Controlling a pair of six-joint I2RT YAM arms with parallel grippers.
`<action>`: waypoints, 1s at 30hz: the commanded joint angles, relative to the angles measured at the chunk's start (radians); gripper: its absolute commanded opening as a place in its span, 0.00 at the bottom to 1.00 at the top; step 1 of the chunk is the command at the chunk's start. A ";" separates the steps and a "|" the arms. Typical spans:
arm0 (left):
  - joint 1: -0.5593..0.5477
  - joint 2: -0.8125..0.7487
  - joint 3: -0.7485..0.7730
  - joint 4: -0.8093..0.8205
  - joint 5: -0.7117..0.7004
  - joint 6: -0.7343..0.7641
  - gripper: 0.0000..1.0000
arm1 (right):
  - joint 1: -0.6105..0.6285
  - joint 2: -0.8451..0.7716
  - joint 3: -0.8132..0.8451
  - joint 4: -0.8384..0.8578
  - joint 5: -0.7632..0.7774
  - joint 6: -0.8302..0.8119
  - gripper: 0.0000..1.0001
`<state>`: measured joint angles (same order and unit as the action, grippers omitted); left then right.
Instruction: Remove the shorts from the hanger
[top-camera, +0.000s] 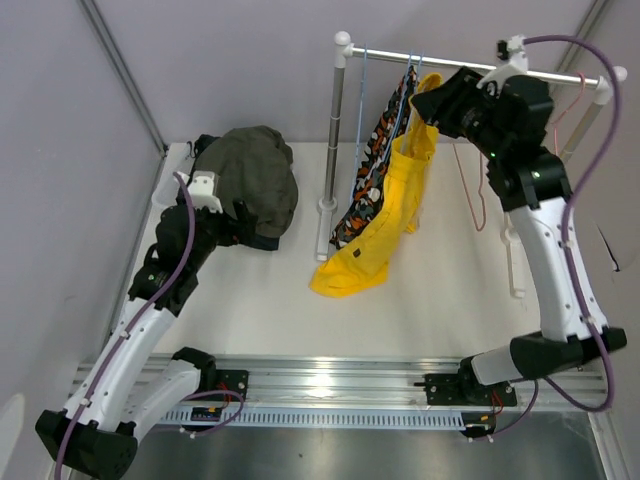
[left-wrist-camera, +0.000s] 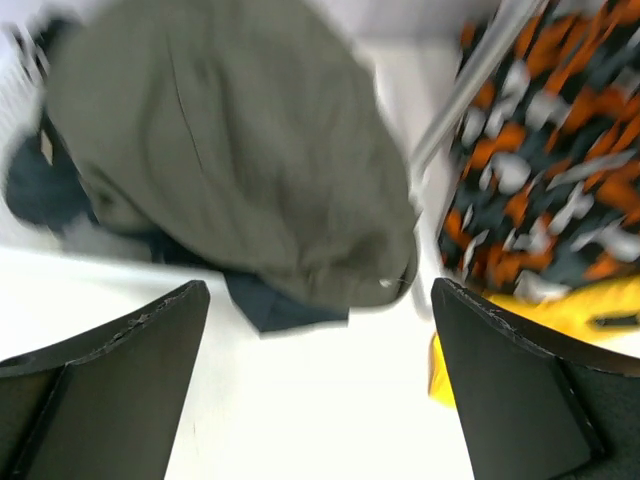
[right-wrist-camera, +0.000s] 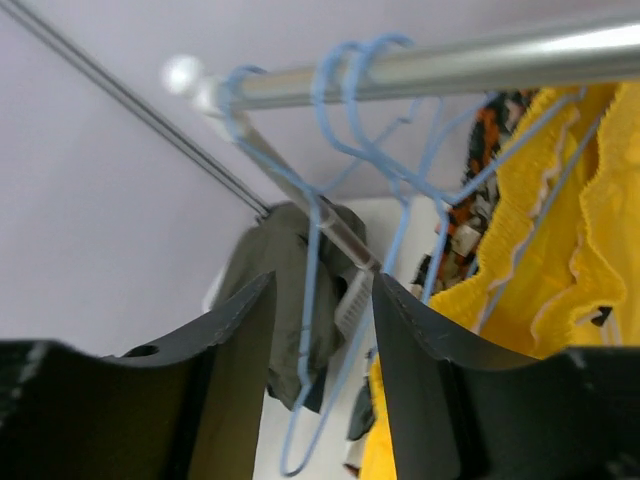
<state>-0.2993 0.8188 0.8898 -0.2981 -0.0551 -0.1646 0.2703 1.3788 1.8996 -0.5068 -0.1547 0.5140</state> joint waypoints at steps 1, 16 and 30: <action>-0.006 -0.023 -0.023 0.047 0.031 0.007 0.99 | 0.017 0.083 0.026 0.014 0.072 -0.011 0.47; -0.009 -0.024 -0.022 0.019 -0.012 -0.003 0.99 | 0.032 0.181 -0.076 0.073 0.147 0.000 0.40; -0.087 -0.014 -0.019 0.068 0.130 0.002 0.98 | 0.033 0.129 0.077 -0.090 0.230 -0.051 0.00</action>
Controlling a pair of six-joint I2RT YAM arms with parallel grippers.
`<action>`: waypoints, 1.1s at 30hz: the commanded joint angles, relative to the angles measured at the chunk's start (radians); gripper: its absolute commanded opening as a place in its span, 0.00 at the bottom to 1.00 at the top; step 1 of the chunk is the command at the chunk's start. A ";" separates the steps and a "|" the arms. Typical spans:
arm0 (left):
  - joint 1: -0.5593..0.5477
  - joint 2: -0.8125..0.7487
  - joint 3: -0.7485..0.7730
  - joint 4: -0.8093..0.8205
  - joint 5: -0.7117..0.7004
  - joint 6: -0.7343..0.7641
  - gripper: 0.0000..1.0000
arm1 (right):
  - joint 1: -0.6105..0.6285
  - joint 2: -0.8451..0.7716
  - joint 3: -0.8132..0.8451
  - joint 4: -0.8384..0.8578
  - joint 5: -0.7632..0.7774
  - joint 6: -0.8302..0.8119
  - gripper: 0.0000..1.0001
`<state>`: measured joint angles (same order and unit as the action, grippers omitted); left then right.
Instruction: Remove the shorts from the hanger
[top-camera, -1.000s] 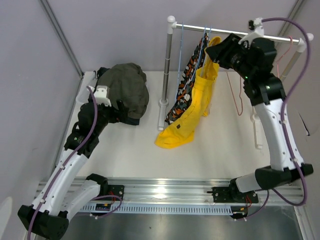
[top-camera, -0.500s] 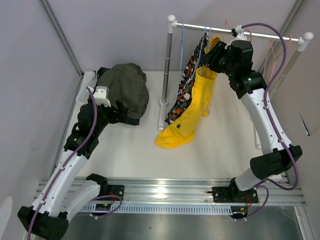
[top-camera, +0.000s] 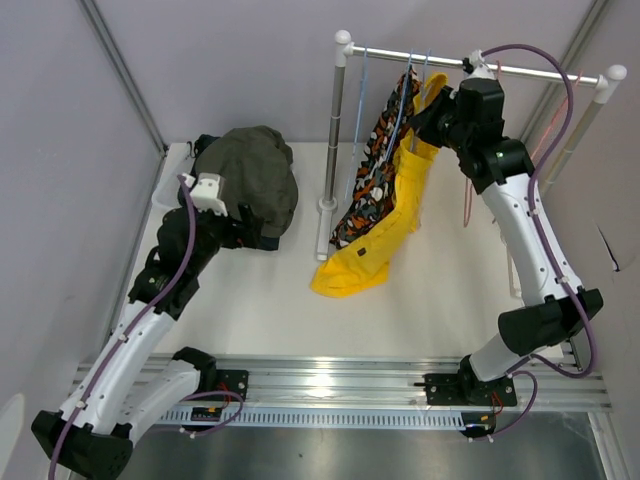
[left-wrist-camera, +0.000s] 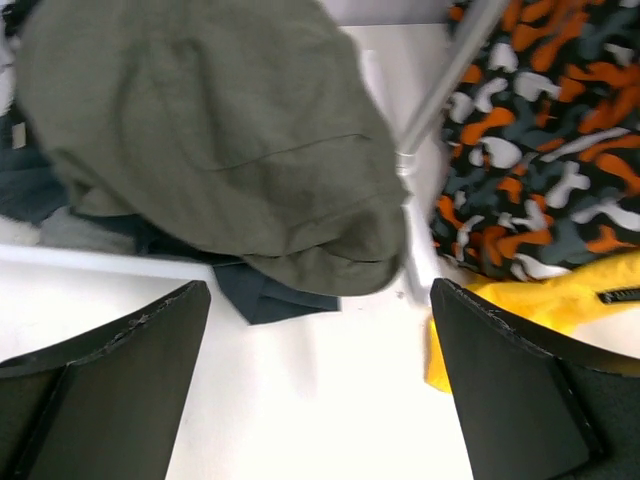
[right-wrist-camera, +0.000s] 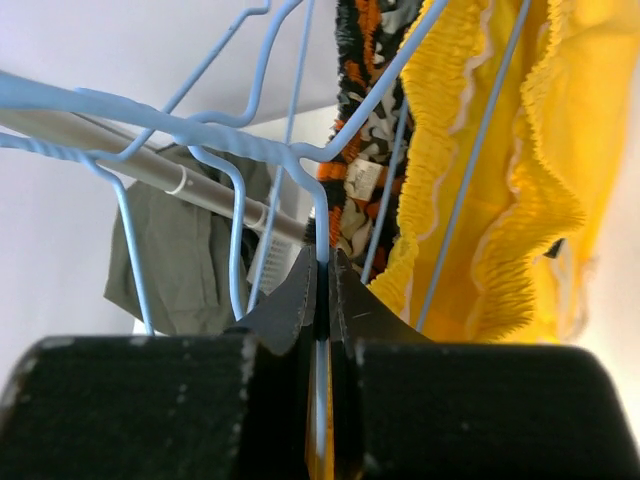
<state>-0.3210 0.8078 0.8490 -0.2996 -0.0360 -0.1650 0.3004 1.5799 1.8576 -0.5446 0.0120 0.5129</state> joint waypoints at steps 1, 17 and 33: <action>-0.096 0.008 0.079 0.067 0.123 0.004 0.98 | 0.002 -0.086 0.173 -0.070 0.075 -0.059 0.00; -0.722 0.440 0.468 0.292 0.303 0.054 0.99 | 0.005 -0.356 0.077 -0.112 0.031 0.006 0.00; -0.866 0.755 0.641 0.346 0.256 0.058 0.15 | 0.005 -0.400 0.035 -0.112 0.028 0.007 0.00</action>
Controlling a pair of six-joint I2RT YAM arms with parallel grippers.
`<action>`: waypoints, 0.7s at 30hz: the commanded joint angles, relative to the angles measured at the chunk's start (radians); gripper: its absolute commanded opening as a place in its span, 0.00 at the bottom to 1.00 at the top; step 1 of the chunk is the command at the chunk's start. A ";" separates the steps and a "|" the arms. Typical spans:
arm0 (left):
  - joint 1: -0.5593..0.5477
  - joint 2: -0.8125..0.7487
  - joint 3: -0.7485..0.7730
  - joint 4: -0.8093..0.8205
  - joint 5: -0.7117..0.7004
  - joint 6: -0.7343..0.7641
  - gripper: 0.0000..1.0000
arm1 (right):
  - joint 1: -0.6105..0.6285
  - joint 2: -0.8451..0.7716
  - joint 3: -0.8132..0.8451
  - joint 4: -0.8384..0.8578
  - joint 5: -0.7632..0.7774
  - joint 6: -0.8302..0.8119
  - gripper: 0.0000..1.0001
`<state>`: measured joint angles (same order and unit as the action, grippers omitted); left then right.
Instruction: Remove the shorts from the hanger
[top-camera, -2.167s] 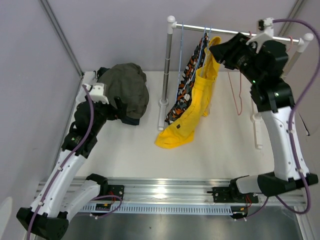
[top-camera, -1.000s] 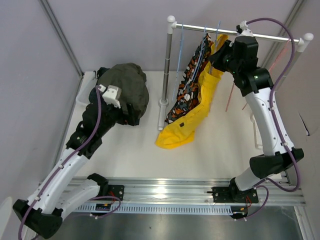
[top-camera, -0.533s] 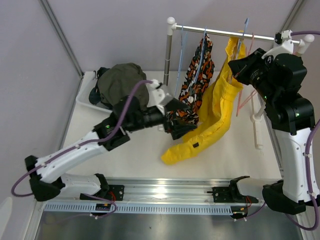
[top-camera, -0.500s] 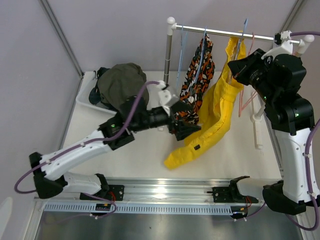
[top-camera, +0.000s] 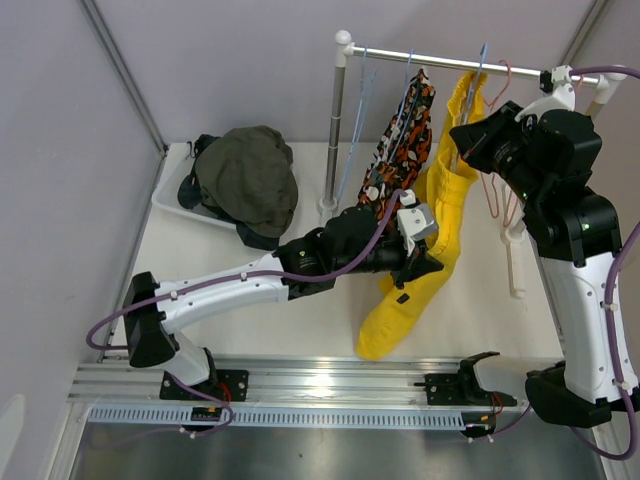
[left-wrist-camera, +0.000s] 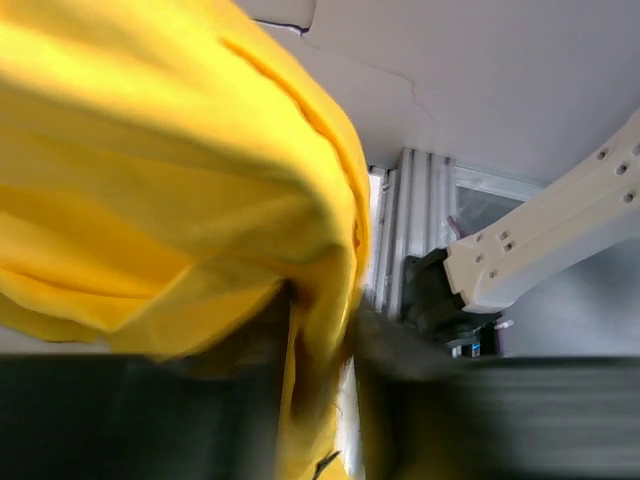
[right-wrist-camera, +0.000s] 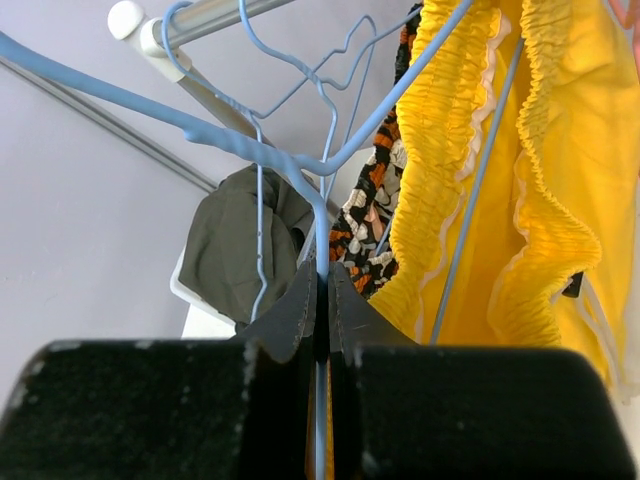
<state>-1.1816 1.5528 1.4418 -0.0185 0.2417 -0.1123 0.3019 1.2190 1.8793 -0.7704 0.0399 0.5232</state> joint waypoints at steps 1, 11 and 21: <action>-0.006 0.015 0.048 0.054 -0.053 -0.004 0.02 | 0.003 -0.042 0.012 0.114 0.002 -0.008 0.00; -0.186 -0.239 -0.371 0.098 -0.237 -0.019 0.00 | -0.084 0.039 0.133 0.063 -0.082 -0.035 0.00; -0.231 -0.254 -0.416 0.129 -0.315 0.008 0.00 | -0.127 0.031 0.080 0.082 -0.176 0.014 0.00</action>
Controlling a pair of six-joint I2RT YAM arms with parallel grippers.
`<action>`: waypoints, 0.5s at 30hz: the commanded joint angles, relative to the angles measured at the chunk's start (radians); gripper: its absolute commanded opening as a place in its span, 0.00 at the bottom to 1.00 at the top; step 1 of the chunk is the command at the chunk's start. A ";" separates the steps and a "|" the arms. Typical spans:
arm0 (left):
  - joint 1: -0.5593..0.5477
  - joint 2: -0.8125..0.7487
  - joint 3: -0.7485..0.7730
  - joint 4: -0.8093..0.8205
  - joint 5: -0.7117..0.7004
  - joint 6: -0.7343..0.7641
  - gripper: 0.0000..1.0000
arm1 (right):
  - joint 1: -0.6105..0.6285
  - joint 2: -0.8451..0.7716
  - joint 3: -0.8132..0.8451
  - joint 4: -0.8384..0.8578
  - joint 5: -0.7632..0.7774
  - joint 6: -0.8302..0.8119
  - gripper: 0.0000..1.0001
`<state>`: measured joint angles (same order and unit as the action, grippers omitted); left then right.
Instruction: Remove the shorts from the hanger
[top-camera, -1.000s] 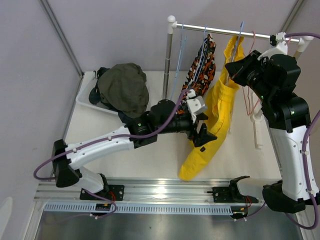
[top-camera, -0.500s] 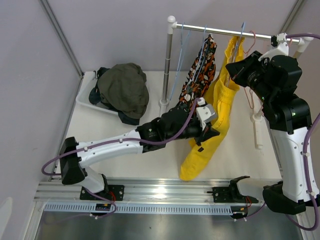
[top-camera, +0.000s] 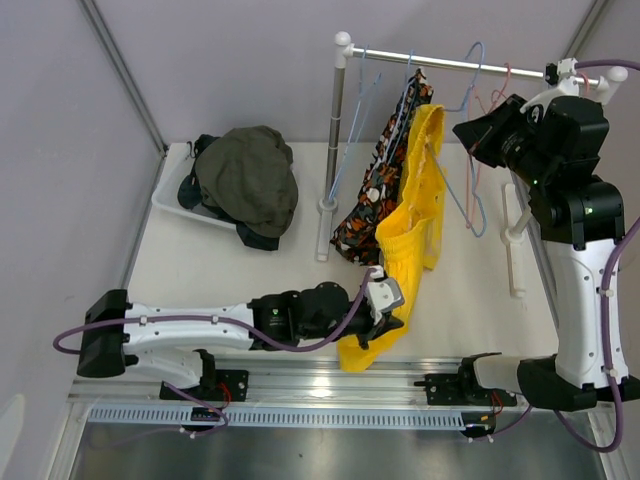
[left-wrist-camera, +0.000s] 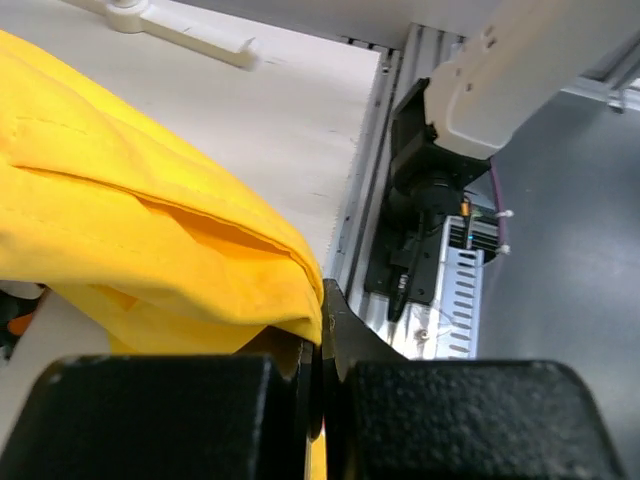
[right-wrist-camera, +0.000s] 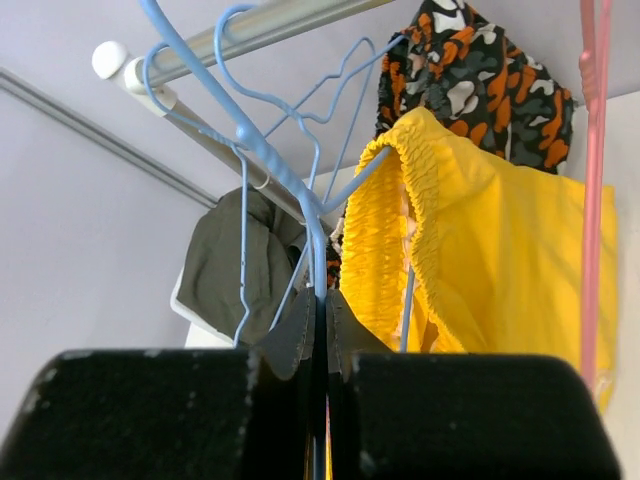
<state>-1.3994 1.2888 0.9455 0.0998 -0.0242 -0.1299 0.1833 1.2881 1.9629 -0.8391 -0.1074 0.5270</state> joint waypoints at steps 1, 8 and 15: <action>-0.010 0.053 0.107 -0.009 -0.086 0.042 0.00 | -0.005 -0.048 -0.007 0.144 -0.032 0.011 0.00; 0.079 0.330 0.700 -0.322 -0.471 0.119 0.00 | 0.019 -0.205 -0.140 0.083 -0.118 0.094 0.00; 0.261 0.616 1.427 -0.839 -0.583 0.058 0.00 | 0.022 -0.362 -0.205 -0.032 -0.132 0.159 0.00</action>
<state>-1.1770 1.8954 2.2353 -0.5026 -0.4957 -0.0616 0.2016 0.9714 1.7447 -0.8539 -0.2184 0.6525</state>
